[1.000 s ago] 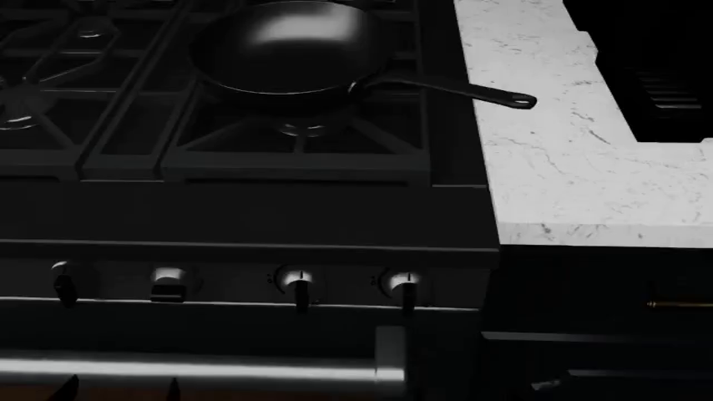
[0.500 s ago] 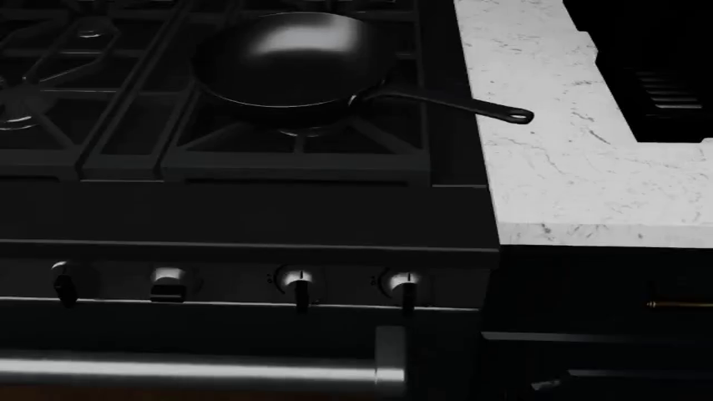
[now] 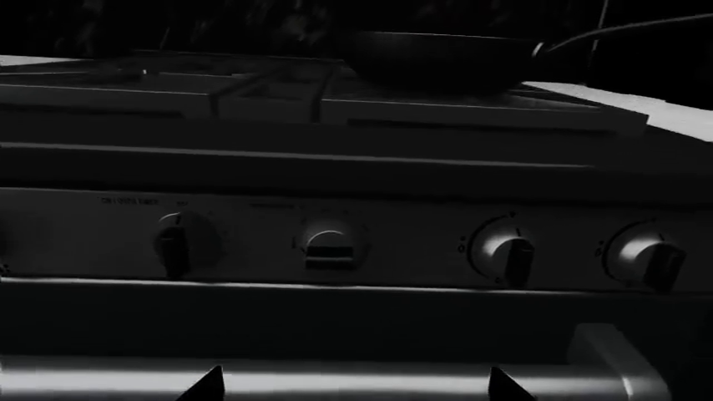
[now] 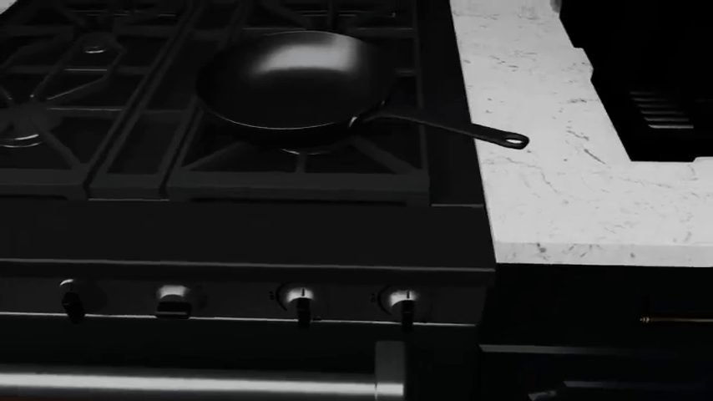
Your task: Pick the salami from the plate and place it in the pan.
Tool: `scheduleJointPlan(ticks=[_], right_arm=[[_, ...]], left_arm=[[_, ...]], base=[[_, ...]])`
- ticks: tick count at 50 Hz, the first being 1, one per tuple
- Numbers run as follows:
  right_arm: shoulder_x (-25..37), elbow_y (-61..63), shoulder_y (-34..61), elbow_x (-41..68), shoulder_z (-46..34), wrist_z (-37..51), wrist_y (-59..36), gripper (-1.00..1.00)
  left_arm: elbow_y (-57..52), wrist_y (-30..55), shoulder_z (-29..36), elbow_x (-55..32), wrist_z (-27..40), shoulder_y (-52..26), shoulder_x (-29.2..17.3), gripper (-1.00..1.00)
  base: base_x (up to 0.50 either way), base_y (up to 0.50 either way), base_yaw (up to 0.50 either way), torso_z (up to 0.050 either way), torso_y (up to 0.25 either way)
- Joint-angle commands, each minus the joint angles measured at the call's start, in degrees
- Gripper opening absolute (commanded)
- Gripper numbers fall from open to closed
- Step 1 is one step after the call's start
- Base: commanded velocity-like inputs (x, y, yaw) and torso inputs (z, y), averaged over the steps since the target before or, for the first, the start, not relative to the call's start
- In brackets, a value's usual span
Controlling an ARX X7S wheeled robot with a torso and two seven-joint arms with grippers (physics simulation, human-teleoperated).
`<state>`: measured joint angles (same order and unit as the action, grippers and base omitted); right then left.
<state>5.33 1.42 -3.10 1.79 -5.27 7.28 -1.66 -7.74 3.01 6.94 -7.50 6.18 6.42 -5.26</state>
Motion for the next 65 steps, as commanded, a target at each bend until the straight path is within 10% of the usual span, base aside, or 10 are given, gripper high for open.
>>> scheduleJointPlan(ticks=[1,25,42,65], right_arm=[[0.64,0.25,0.91,0.76,-0.77,0.94,-0.97,1.00],[1.94,-0.54,0.21,1.84,-2.28,2.27,0.37,1.00],[15.25,44.19,11.62,16.98,12.87,-1.03,-42.61,1.00],[14.50,41.52,8.47,13.35,10.49,-0.92,-33.67,1.00]], left_arm=[[-0.09,1.28,0.90,-1.11,0.57,-1.20,-1.04,1.00],[-0.51,0.53,2.28,-1.54,2.06,-1.26,-2.52,1.00],[-45.58,43.59,-20.57,-37.35,14.27,-9.80,-21.24,1.00],[-41.99,38.48,-17.34,-31.73,12.22,-7.12,-20.77,1.00]], base=[[0.00,0.00,0.00,0.050,0.000],[0.00,0.00,0.00,0.050,0.000],[0.00,0.00,0.00,0.002,0.000],[0.00,0.34,0.00,0.000,0.000]])
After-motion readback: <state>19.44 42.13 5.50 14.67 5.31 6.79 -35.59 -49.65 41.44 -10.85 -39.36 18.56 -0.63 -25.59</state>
